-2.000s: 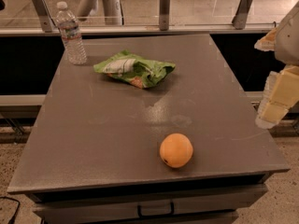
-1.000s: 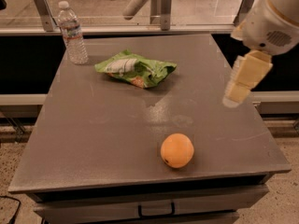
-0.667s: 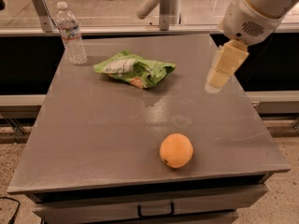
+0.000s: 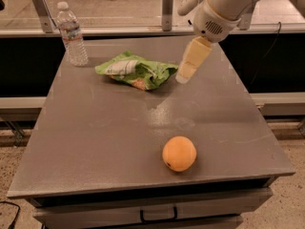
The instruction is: Move green rice chip bag near orange
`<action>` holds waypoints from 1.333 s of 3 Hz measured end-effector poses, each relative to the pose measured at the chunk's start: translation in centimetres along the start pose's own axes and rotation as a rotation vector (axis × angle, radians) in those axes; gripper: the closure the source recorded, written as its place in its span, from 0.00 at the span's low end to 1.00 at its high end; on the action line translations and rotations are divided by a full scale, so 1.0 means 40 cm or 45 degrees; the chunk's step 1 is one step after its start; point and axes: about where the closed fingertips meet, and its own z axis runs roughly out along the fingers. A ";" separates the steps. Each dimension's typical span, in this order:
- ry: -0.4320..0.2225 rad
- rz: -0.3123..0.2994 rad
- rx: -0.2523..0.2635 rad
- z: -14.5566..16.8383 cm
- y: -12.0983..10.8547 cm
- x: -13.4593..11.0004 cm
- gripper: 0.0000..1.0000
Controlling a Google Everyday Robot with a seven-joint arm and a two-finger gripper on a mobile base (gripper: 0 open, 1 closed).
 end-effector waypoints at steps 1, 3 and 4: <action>-0.019 0.012 -0.033 0.063 -0.001 -0.040 0.00; 0.005 0.047 -0.085 0.188 -0.008 -0.090 0.00; 0.019 0.057 -0.109 0.231 -0.001 -0.106 0.00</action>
Offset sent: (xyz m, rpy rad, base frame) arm 0.0399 0.0598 -0.0536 0.0367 0.0687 -0.0087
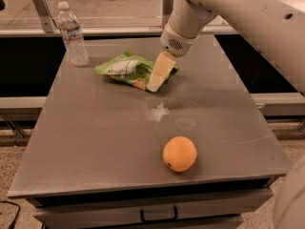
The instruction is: Move green rice chip bag near orange
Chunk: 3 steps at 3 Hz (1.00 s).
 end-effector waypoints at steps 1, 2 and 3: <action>-0.002 -0.009 -0.030 0.031 0.014 -0.027 0.00; 0.013 -0.024 -0.046 0.049 0.023 -0.040 0.02; 0.037 -0.040 -0.061 0.060 0.030 -0.043 0.33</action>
Offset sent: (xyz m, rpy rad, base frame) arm 0.0008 0.0310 -0.0142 -0.0085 0.0331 0.0381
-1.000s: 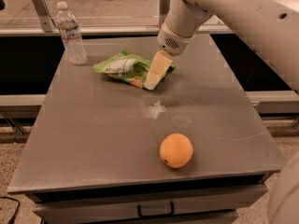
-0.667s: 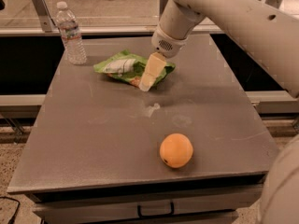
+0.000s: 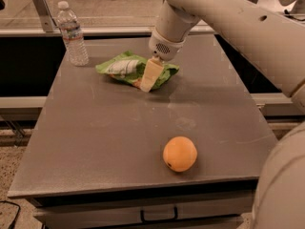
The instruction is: Move green rice chip bag near orange
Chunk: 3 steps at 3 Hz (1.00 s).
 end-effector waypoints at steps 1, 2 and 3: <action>0.011 -0.005 0.004 -0.004 0.002 0.007 0.56; 0.010 -0.030 0.019 -0.048 0.018 0.030 0.80; -0.006 -0.060 0.034 -0.114 0.052 0.065 1.00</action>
Offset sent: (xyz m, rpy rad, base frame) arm -0.0302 -0.0334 0.0351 -0.0217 -0.0464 0.0312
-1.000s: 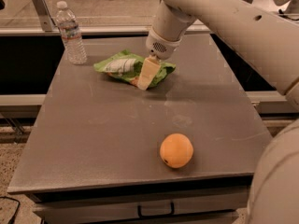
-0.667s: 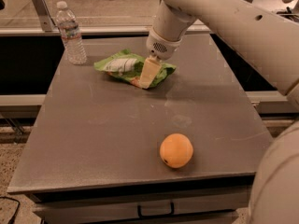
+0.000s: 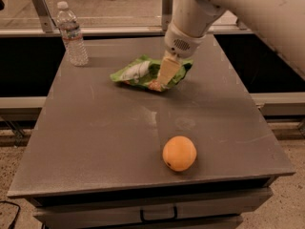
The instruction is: Move green rice chip bag near orange
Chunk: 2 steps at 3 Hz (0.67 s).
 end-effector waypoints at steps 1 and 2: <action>-0.019 -0.038 0.007 -0.070 0.051 0.042 1.00; -0.052 -0.089 -0.004 -0.124 0.118 0.080 1.00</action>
Offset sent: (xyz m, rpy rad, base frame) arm -0.1070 -0.0527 0.0426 0.0503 -0.0397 0.1251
